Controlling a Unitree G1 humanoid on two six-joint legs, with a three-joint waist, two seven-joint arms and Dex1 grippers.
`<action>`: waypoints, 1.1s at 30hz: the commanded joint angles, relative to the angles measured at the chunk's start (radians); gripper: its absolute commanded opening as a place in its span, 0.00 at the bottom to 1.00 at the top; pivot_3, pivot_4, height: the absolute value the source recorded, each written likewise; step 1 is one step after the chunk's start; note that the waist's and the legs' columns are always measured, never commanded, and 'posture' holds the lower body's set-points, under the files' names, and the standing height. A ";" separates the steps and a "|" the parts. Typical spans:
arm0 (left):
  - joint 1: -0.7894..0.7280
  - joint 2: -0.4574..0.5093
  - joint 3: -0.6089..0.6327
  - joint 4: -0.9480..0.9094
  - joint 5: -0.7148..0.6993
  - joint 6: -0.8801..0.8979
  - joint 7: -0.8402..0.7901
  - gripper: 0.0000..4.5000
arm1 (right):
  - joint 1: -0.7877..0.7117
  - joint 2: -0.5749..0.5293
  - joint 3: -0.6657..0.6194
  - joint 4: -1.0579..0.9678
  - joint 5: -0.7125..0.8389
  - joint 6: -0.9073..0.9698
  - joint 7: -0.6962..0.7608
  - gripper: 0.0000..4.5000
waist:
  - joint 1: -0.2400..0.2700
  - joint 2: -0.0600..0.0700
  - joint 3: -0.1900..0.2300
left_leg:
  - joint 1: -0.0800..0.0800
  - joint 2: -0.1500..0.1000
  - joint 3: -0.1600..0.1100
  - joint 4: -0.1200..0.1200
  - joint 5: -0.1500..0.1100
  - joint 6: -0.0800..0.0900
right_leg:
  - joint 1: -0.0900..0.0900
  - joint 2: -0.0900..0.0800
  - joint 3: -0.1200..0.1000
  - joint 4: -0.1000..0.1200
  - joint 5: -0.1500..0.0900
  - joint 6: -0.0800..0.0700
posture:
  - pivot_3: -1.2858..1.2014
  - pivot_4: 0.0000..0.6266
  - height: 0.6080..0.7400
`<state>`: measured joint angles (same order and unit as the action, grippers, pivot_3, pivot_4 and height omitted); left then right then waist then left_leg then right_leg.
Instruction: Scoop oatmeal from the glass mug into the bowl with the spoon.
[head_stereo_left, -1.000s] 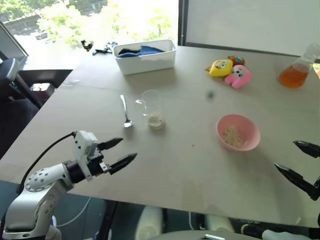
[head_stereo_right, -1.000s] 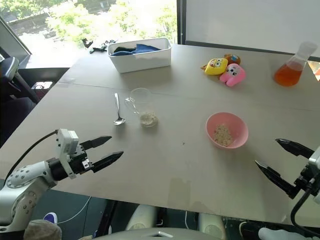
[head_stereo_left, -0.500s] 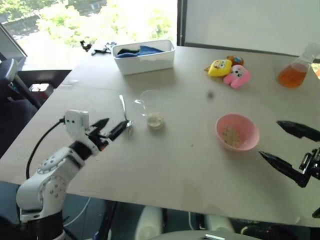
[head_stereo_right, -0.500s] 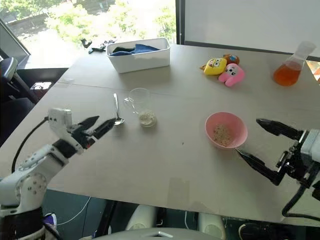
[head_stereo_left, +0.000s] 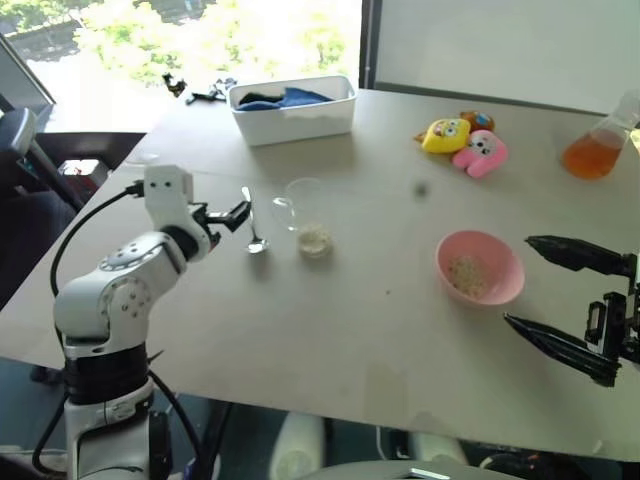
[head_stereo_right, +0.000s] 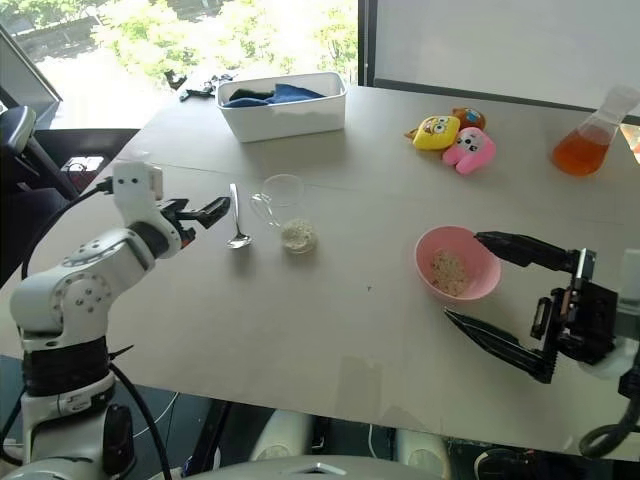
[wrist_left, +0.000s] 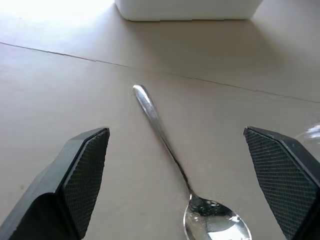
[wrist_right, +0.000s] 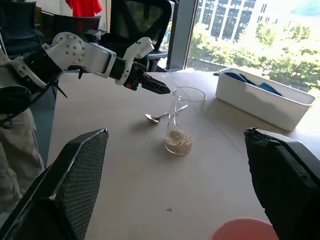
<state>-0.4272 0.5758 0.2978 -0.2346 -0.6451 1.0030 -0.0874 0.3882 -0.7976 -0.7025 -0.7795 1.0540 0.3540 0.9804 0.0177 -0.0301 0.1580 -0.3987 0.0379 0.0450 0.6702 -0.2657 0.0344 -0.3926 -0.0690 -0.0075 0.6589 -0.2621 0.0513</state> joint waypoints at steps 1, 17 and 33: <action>-0.049 0.006 -0.039 0.005 0.042 0.008 -0.009 1.00 | 0.067 0.018 -0.101 0.054 -0.027 -0.024 0.079 0.98 | -0.002 0.000 0.000 | 0.000 0.000 0.000 0.000 0.000 0.000 | 0.000 0.000 0.000 0.000 0.000 0.000 | 0.52 0.24 1.00; -0.303 -0.226 -0.075 0.336 0.309 0.137 0.252 1.00 | 0.107 0.053 -0.131 0.082 -0.085 -0.074 0.134 0.98 | -0.002 -0.001 0.001 | 0.000 -0.001 0.000 0.000 0.000 0.000 | -0.001 0.002 0.000 0.001 0.000 0.000 | 0.52 0.24 1.00; -0.313 -0.413 0.095 0.382 0.423 0.173 0.418 0.02 | 0.113 0.060 -0.122 0.073 -0.107 -0.075 0.112 1.00 | -0.002 0.004 -0.002 | 0.002 -0.002 0.000 0.000 0.000 0.000 | 0.001 0.000 0.000 0.002 0.000 0.001 | 0.52 0.24 1.00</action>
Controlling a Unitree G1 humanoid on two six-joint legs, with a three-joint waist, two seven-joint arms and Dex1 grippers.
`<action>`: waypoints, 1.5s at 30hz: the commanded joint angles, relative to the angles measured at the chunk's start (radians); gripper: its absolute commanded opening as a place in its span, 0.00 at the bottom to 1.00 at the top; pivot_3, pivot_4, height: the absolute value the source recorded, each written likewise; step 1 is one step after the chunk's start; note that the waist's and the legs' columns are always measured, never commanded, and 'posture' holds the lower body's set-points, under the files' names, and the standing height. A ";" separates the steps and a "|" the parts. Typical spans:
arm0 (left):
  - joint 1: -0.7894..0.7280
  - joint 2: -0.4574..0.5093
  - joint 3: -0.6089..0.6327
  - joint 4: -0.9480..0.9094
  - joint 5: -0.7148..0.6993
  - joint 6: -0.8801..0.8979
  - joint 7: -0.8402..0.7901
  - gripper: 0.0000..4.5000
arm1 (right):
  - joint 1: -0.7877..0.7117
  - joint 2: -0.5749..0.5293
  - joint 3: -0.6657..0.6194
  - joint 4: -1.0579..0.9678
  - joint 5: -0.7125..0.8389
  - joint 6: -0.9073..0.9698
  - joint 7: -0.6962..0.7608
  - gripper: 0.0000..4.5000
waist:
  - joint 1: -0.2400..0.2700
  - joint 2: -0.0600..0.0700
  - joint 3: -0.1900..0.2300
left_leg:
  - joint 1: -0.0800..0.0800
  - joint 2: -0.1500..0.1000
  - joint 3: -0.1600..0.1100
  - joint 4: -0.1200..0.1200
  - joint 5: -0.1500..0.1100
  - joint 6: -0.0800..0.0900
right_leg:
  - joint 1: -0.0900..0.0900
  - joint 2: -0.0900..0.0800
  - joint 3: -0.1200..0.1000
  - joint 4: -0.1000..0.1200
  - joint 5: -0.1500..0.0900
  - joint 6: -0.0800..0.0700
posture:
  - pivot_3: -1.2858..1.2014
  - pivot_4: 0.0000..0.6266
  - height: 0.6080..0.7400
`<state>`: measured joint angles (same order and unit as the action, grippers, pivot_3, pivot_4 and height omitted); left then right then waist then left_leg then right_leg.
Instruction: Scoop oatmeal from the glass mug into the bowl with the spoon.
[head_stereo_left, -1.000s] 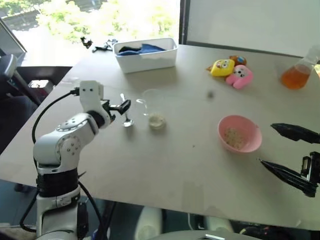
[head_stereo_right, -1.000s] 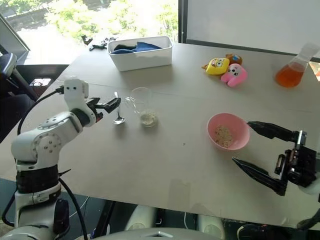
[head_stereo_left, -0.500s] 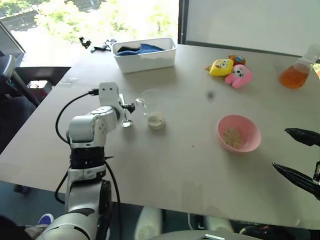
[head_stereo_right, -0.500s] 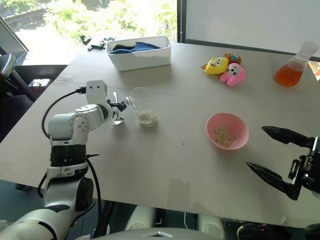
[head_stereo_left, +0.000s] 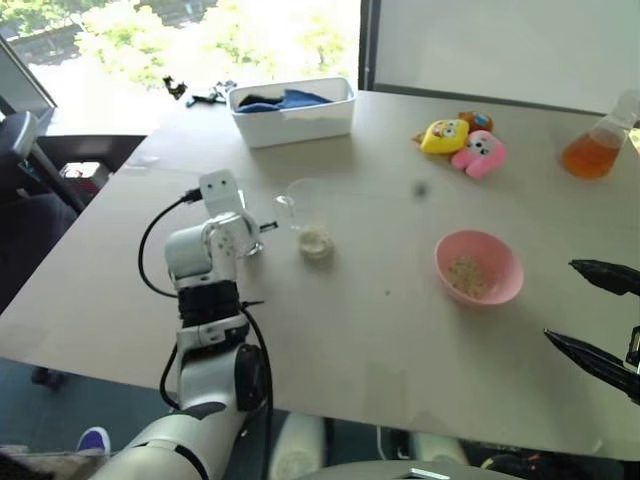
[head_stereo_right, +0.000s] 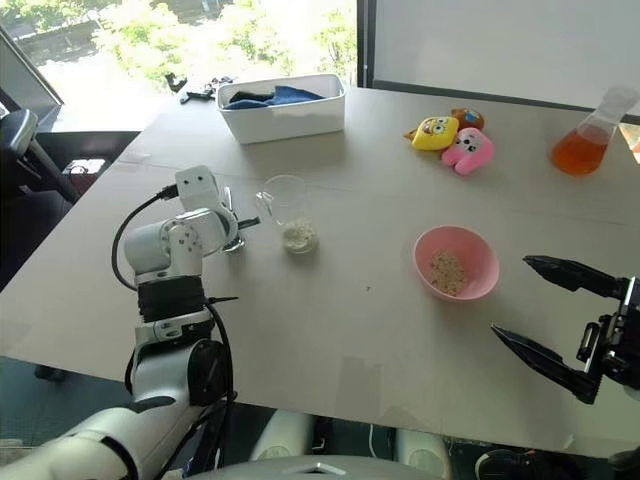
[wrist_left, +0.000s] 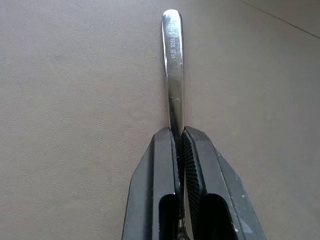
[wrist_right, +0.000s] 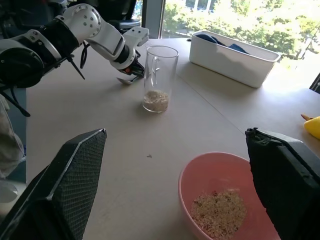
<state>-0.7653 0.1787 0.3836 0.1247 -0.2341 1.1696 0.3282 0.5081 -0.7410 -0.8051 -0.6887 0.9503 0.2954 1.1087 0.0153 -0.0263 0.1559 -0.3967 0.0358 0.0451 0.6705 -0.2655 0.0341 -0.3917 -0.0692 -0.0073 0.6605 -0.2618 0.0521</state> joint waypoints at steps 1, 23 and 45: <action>0.022 -0.014 0.016 0.027 0.016 -0.010 0.004 0.02 | -0.013 0.003 -0.011 -0.020 -0.008 -0.013 -0.031 1.00 | 0.000 0.000 0.000 | 0.000 0.000 0.000 0.000 0.000 0.000 | 0.000 0.000 0.000 0.000 0.000 0.000 | 0.52 0.24 1.00; -0.150 0.358 -0.383 -0.095 -0.031 -1.086 -1.131 0.02 | -1.458 0.244 0.616 0.405 0.375 0.623 -1.332 1.00 | -0.009 -0.005 0.007 | -0.022 0.001 0.002 0.001 0.006 -0.008 | -0.023 0.001 -0.001 0.003 0.001 -0.001 | 0.52 0.24 1.00; -0.146 0.346 -0.393 -0.075 -0.019 -1.192 -1.232 0.00 | -1.568 0.449 0.640 0.493 0.350 0.644 -1.319 0.45 | -0.028 -0.003 0.007 | -0.028 0.002 0.000 0.005 0.005 -0.007 | -0.024 0.003 -0.004 0.003 0.002 0.000 | 0.52 0.24 1.00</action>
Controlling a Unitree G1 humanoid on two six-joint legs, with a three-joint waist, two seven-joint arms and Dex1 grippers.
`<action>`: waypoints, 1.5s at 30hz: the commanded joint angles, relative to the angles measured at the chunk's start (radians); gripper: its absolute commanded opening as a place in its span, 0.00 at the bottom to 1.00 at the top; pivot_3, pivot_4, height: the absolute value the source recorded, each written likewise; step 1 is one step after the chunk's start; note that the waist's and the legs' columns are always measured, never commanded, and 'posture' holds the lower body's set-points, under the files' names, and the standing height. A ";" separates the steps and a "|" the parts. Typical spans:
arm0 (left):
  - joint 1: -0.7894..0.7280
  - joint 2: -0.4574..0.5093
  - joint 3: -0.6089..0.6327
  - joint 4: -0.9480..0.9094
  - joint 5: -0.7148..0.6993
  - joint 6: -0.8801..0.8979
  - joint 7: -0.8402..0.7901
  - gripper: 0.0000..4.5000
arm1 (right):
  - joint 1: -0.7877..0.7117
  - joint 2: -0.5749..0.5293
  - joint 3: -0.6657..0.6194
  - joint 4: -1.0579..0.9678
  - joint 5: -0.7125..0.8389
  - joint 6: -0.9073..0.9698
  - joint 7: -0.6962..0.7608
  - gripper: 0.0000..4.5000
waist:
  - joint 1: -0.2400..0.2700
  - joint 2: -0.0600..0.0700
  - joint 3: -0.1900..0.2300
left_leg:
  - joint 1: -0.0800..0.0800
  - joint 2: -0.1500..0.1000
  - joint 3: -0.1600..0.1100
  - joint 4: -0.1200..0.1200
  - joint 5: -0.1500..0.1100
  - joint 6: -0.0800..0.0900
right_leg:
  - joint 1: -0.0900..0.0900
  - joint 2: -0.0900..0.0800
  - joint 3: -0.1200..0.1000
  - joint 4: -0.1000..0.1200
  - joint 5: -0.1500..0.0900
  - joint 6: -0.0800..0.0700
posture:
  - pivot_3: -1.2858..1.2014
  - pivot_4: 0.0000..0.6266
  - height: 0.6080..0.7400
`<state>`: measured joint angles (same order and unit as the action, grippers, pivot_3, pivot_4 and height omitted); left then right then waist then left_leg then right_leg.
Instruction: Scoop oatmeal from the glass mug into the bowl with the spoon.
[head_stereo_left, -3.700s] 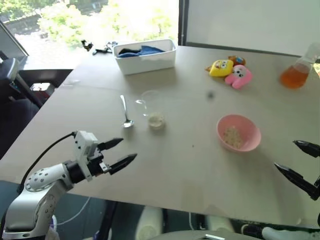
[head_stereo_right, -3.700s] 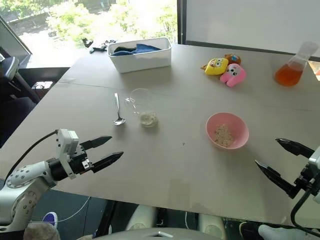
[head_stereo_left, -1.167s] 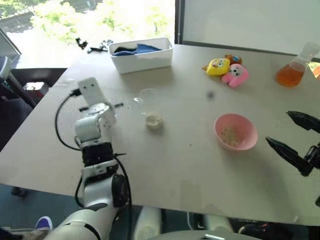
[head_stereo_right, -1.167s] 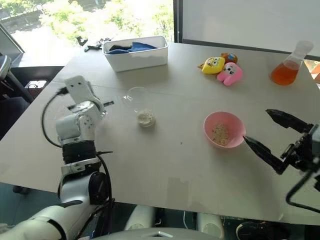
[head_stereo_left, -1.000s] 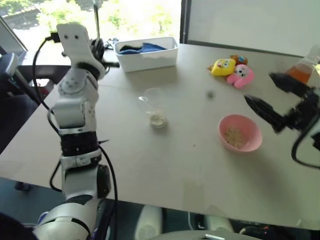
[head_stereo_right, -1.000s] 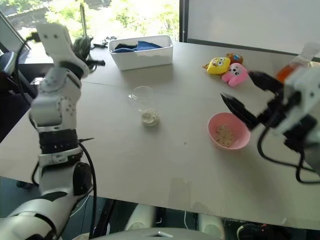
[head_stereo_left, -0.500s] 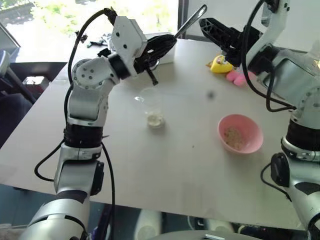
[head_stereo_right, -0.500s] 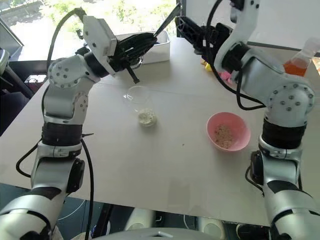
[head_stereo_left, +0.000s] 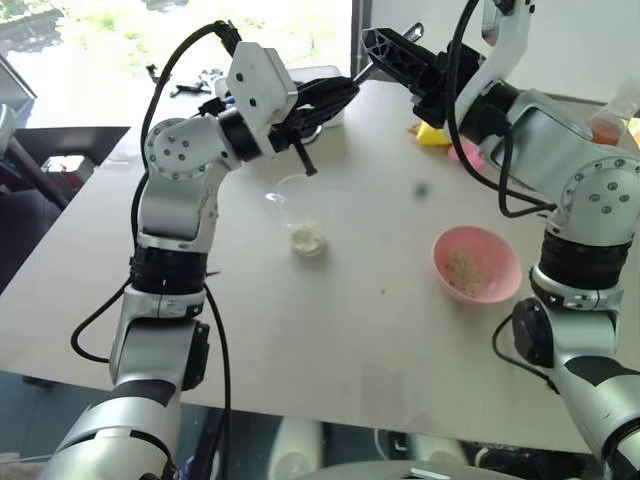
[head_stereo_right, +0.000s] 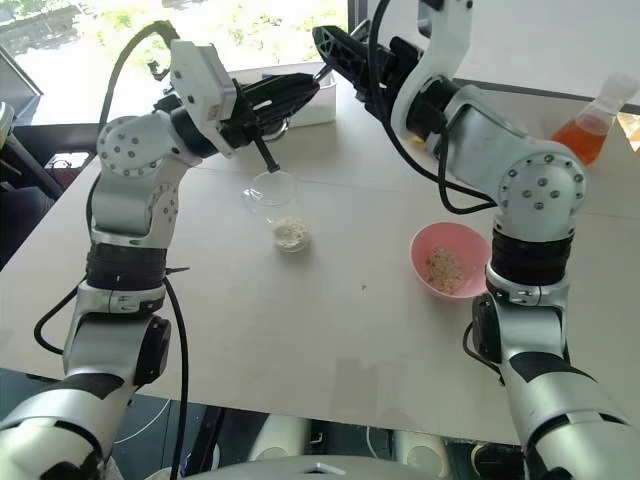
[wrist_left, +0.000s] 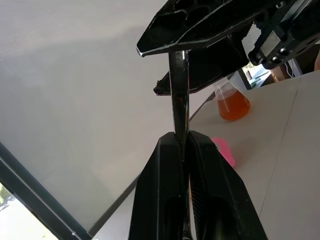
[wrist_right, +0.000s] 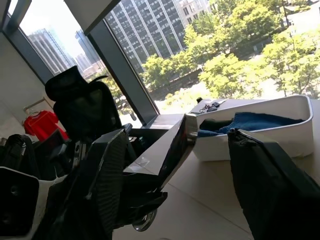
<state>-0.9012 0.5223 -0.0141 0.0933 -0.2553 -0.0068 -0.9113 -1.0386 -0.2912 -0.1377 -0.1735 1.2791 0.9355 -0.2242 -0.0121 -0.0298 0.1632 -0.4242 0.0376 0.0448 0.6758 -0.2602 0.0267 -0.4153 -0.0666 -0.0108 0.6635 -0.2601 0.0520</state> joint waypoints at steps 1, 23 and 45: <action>-0.009 0.002 0.006 -0.044 0.003 -0.015 0.008 0.00 | -0.021 -0.002 -0.027 -0.023 0.025 0.009 0.014 0.35 | -0.001 0.000 0.000 | 0.000 0.000 0.000 0.000 0.000 0.000 | 0.000 0.000 0.000 0.000 0.000 0.000 | 0.52 0.24 1.00; 0.447 0.175 0.324 -0.181 -0.288 0.574 0.138 0.83 | 0.210 -0.120 -0.315 -0.133 0.242 -0.115 -0.194 0.00 | -0.002 0.002 0.001 | 0.001 0.002 -0.003 -0.001 0.000 -0.001 | 0.000 -0.001 0.001 0.000 0.000 0.000 | 0.52 0.24 1.00; 0.421 0.029 0.132 -0.043 -0.063 0.437 0.278 0.83 | 0.338 -0.250 -0.275 -0.261 0.391 -0.232 -0.315 0.00 | 0.001 0.003 0.001 | 0.004 0.002 0.000 -0.002 -0.002 0.004 | 0.000 -0.001 0.005 0.001 0.000 0.001 | 0.52 0.24 1.00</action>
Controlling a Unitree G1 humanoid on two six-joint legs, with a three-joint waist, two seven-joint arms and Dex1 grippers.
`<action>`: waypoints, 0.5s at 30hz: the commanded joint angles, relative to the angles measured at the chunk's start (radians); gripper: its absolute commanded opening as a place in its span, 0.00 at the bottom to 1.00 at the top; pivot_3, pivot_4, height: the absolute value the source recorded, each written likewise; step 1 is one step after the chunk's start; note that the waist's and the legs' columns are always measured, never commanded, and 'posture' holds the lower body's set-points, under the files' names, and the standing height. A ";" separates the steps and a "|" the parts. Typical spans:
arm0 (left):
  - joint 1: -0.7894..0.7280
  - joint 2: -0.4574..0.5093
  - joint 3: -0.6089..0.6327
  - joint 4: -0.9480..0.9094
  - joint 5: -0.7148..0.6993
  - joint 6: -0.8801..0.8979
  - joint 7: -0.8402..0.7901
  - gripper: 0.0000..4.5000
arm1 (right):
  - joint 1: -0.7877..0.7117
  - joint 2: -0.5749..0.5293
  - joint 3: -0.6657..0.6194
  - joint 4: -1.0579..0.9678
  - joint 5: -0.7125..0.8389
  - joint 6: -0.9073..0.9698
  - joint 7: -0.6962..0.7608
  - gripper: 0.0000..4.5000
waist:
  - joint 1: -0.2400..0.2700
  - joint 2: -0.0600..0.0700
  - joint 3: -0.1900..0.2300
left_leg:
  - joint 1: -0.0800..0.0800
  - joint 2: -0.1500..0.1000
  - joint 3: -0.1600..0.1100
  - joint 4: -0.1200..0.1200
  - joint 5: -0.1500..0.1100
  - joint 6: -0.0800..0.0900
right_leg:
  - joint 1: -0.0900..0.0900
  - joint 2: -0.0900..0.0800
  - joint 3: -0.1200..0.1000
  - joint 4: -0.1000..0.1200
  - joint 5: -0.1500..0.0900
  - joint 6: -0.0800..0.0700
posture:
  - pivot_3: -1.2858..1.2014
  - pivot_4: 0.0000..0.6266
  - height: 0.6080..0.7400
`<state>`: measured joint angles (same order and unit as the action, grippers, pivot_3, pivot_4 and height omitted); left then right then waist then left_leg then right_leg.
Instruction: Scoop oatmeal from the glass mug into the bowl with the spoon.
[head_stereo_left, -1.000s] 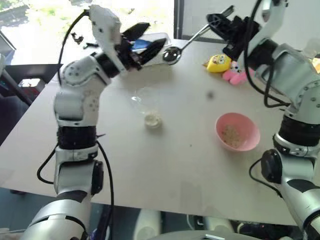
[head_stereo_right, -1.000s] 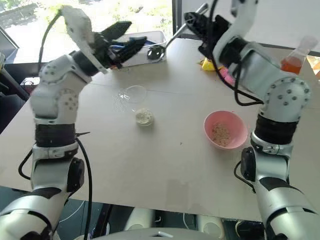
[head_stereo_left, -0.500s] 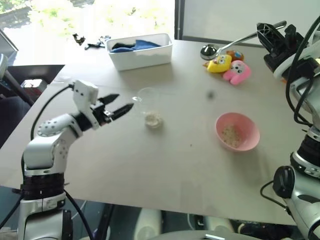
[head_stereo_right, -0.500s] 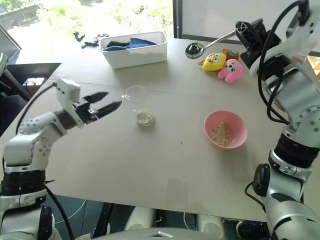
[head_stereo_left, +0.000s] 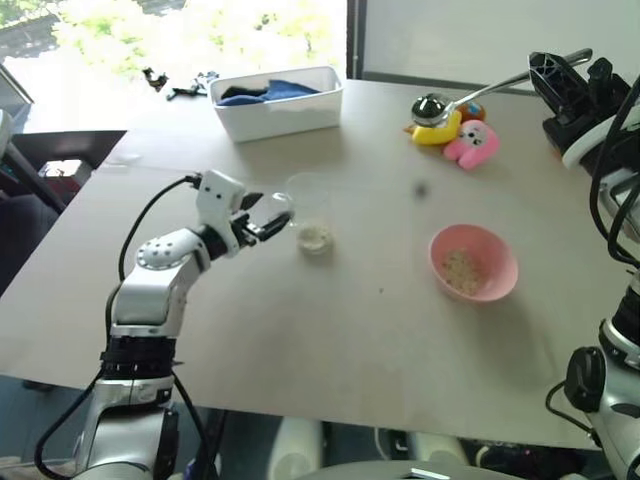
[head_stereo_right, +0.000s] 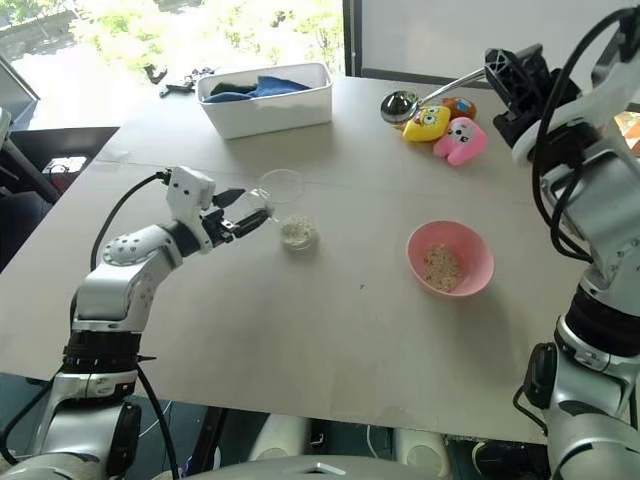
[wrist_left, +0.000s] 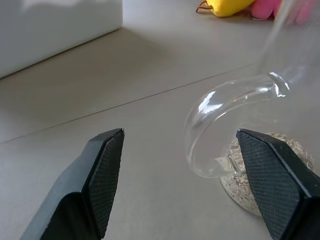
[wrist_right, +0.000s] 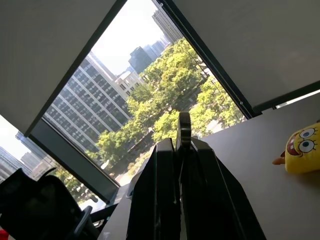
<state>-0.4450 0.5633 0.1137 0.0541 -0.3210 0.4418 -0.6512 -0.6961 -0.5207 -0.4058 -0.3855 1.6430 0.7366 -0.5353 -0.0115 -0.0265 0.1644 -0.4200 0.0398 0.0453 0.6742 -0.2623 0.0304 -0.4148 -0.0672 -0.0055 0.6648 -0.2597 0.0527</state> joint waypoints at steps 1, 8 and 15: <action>-0.043 -0.021 0.001 0.003 0.009 -0.014 0.025 0.78 | 0.000 -0.023 -0.005 -0.050 0.029 -0.037 -0.004 0.00 | 0.001 0.000 0.000 | 0.000 0.000 0.000 0.000 0.000 0.000 | 0.000 0.000 0.000 0.000 0.000 0.000 | 0.52 0.24 1.00; -0.056 -0.082 0.005 0.002 0.004 0.007 0.077 0.19 | 0.018 -0.045 0.012 -0.058 0.043 -0.054 -0.004 0.00 | 0.001 0.000 0.000 | 0.000 0.000 0.000 0.000 0.000 0.000 | 0.000 0.000 0.000 0.000 0.000 0.000 | 0.52 0.24 1.00; -0.116 -0.149 0.008 0.002 -0.001 0.038 0.158 0.00 | -0.002 -0.088 0.088 -0.084 0.034 -0.019 0.045 0.00 | 0.003 0.000 0.000 | 0.000 0.000 0.000 0.000 0.000 0.000 | 0.000 0.000 0.000 0.000 0.000 0.000 | 0.52 0.24 1.00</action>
<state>-0.5068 0.4253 0.1084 0.0818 -0.3155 0.4813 -0.5156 -0.6638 -0.5908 -0.3312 -0.4166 1.6657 0.7178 -0.5187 -0.0089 -0.0266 0.1643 -0.4200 0.0397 0.0448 0.6746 -0.2623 0.0304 -0.4147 -0.0673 -0.0057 0.6653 -0.2596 0.0529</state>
